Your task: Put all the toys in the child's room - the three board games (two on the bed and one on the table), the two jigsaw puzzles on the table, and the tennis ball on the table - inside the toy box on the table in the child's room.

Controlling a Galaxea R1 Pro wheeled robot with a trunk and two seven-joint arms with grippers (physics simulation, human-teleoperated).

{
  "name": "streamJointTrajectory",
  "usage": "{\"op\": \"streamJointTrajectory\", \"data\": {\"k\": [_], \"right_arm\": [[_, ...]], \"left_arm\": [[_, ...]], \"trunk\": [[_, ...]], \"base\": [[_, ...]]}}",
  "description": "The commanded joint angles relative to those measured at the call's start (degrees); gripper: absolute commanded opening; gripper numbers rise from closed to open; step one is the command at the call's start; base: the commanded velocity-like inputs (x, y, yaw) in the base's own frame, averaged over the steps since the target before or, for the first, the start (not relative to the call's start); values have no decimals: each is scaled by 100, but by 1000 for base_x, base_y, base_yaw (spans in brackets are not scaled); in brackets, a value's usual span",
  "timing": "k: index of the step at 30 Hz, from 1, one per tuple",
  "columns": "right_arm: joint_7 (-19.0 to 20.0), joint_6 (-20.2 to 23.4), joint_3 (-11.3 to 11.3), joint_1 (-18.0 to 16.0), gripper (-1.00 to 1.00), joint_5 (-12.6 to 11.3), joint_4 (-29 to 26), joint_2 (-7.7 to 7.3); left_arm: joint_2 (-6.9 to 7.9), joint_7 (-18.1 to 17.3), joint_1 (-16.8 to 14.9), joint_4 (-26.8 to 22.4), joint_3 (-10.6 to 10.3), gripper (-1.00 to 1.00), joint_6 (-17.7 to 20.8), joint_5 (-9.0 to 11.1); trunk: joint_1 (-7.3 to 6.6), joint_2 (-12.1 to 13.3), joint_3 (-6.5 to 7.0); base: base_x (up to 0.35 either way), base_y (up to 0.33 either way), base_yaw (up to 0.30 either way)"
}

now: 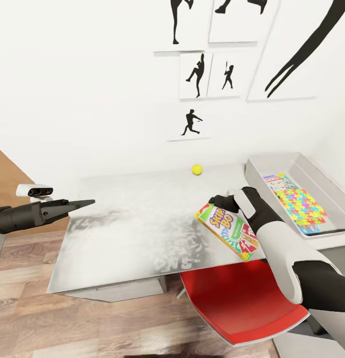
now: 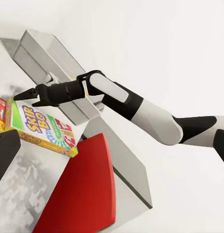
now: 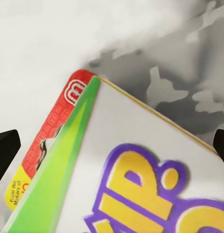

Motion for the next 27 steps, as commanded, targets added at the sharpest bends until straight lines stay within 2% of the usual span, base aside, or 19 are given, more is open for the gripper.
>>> {"op": "streamJointTrajectory", "data": {"k": [1,27], "right_arm": [[-48,18,44,-4,100,-62,-7,-11],[-47,35,28,-4,100,-71,-7,-22]], "left_arm": [[2,-22,-4,-1,-1,100,61,-3],[-8,-22,-13,-1,-1,100,61,-3]], "trunk": [[3,-10,-9],[3,-10,-81]], "base": [[0,21,0],[0,1,0]]}}
